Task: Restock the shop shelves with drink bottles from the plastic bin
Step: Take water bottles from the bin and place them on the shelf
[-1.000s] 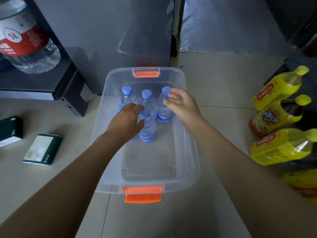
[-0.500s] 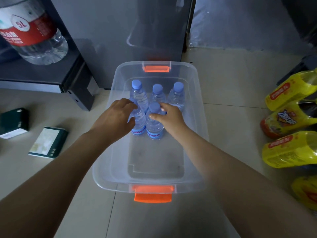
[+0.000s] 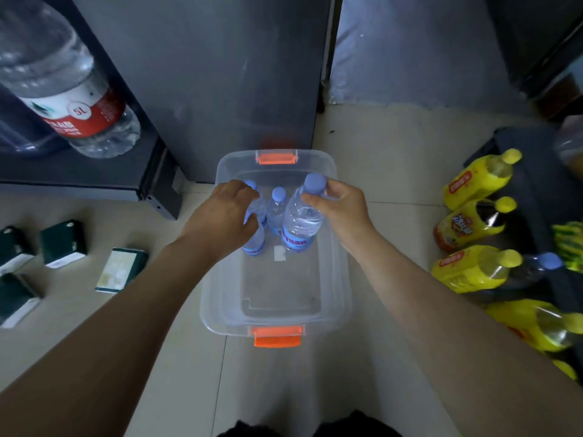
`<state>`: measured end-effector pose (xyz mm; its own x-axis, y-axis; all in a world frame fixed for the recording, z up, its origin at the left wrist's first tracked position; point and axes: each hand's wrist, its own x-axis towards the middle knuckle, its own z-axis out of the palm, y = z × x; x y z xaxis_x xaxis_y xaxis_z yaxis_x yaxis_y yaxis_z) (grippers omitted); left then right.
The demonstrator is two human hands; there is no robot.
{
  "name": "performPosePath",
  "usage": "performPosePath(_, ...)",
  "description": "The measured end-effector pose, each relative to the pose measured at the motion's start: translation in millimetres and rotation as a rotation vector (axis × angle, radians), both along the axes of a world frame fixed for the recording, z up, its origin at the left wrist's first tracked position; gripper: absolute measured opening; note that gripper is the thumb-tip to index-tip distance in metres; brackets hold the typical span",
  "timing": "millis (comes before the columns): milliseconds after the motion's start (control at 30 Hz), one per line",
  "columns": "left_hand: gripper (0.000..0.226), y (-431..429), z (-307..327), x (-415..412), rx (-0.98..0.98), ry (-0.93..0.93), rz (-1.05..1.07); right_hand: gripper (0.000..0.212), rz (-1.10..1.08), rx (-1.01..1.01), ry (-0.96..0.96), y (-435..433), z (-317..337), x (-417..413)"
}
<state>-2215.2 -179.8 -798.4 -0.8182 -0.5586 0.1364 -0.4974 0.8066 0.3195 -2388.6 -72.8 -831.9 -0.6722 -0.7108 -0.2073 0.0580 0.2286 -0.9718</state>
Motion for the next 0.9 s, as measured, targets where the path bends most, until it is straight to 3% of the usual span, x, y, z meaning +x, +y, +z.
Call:
performPosePath(167, 0.039, 11, 125, -13, -0.005, -0.029, -0.027, 0.024, -0.121, -0.076, -0.124, 28, 136, -9)
performPosePath(433, 0.041, 35, 365, -49, -0.011, -0.049, -0.078, 0.017, -0.240, -0.168, -0.068, 86, 383, -37)
performPosePath(600, 0.048, 63, 517, -77, -0.042, -0.076, -0.201, 0.017, -0.361, -0.231, 0.013, 133, 540, -49)
performPosePath(700, 0.046, 85, 600, -91, -0.080, 0.000, -0.295, 0.022, -0.471, -0.250, 0.080, 165, 625, -48)
performPosePath(900, 0.044, 124, 724, -110, -0.181, 0.089, -0.465, 0.019, -0.649, -0.356, 0.231, 230, 749, -29)
